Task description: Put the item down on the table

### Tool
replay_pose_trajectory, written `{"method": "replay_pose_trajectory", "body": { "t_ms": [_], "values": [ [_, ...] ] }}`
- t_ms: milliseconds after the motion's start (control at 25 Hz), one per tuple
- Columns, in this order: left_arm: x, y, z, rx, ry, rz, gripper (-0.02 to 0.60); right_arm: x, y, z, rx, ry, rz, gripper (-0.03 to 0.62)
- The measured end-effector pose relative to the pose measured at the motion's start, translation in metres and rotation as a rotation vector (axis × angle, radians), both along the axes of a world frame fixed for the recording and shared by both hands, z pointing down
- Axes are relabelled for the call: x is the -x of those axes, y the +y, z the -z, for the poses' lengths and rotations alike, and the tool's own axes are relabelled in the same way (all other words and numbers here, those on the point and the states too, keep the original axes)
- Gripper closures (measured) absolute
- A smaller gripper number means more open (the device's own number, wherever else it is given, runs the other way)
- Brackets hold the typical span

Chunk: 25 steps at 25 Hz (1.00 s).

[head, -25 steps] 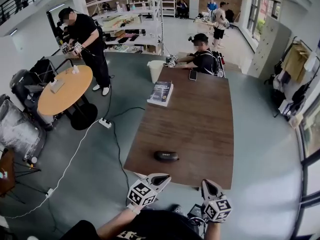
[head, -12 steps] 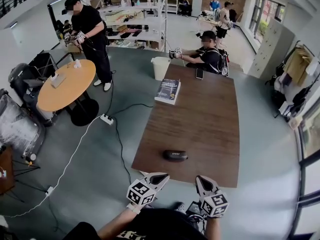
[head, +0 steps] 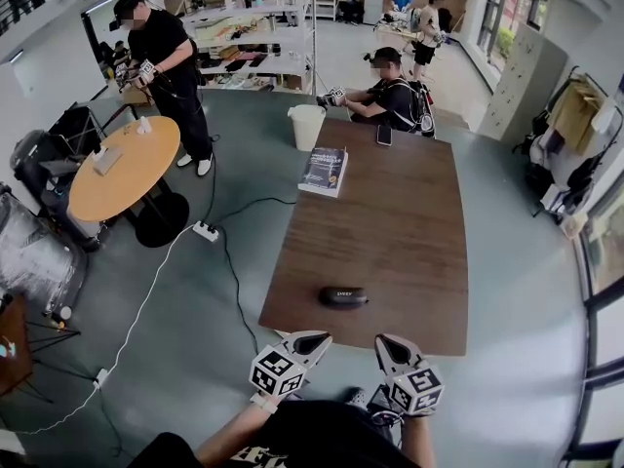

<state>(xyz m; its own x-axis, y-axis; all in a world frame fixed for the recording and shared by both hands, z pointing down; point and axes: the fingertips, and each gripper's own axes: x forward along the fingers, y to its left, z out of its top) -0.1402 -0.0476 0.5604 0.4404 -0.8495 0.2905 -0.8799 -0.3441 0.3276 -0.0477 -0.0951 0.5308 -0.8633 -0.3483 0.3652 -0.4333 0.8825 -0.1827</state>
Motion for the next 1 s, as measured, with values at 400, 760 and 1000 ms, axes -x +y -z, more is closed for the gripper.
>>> {"method": "replay_pose_trajectory", "body": {
  "t_ms": [400,760,1000],
  "values": [
    [-0.007,-0.009,-0.002,0.003,0.005,-0.012,0.575,-0.012,-0.009,0.0,0.0,0.009,-0.02,0.608],
    [-0.007,-0.011,-0.003,0.012,0.006,-0.003,0.575,-0.012,-0.014,0.0,-0.001,0.013,-0.006,0.608],
    [-0.005,-0.012,-0.005,0.017,0.007,0.0,0.575,-0.01,-0.014,-0.002,-0.001,0.017,0.002,0.608]
  ]
}}
